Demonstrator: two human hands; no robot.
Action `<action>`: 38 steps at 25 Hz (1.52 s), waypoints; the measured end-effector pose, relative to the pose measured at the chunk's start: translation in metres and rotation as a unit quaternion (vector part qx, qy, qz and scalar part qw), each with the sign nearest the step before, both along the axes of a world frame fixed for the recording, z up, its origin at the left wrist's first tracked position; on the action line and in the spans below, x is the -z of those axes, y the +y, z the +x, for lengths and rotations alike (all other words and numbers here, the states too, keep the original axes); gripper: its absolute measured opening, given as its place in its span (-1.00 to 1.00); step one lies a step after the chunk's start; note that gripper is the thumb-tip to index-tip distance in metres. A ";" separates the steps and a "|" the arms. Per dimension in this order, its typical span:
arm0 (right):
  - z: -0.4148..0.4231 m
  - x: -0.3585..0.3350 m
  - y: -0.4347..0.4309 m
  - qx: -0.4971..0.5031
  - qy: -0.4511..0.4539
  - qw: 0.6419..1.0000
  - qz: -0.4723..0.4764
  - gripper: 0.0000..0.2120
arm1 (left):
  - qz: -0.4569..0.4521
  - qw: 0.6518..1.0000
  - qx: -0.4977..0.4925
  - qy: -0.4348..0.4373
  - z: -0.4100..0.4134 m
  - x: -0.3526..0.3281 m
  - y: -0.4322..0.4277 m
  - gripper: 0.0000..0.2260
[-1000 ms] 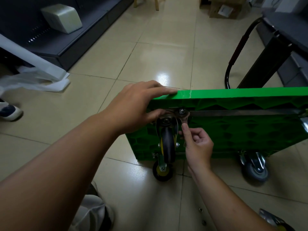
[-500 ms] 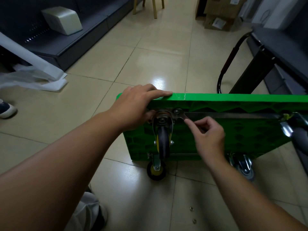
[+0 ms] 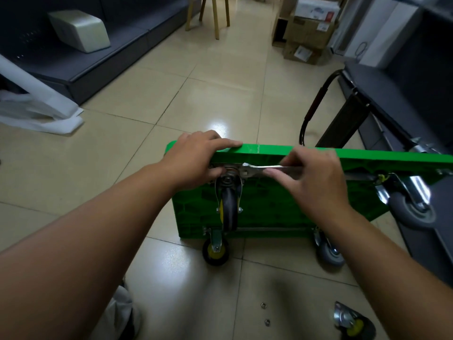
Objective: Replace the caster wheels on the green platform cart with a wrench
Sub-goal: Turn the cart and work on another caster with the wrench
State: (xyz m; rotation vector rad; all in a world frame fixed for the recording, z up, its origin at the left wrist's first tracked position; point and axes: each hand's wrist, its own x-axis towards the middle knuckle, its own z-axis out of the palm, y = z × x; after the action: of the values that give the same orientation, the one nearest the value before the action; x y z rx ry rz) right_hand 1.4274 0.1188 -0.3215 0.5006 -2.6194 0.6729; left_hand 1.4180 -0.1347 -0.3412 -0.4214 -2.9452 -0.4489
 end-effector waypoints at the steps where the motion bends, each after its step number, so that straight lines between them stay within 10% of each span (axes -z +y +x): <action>1: 0.010 0.009 0.001 0.010 -0.102 0.979 -0.178 -0.72 | -0.002 1.000 -0.001 0.001 0.000 0.001 0.000 -0.41; 5: 0.031 0.078 -0.017 0.152 -0.248 0.763 -0.578 -0.78 | 0.005 1.000 -0.007 0.001 0.000 0.001 0.002 -0.42; 8: 0.028 0.110 -0.030 0.178 -0.255 0.740 -0.597 -0.81 | 0.007 1.000 -0.010 0.002 0.002 0.001 0.003 -0.43; 27: 0.001 0.138 -0.051 0.124 -0.256 0.792 -0.541 -0.81 | -0.007 1.000 -0.017 0.018 0.004 0.005 0.004 -0.42; 34: -0.014 0.070 0.004 0.097 -0.070 0.982 -0.143 -0.71 | -0.002 1.000 -0.013 0.018 0.003 0.004 0.004 -0.43; 38: -0.021 0.017 0.001 0.018 0.147 0.982 0.118 -0.67 | -0.002 1.000 -0.013 0.015 0.004 0.005 0.004 -0.43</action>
State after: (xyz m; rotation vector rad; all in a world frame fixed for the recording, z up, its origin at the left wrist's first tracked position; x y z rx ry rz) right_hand 1.4061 0.1198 -0.3389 0.5710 -2.4280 0.2526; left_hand 1.4215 -0.1312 -0.3459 -0.3874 -2.9194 -0.4288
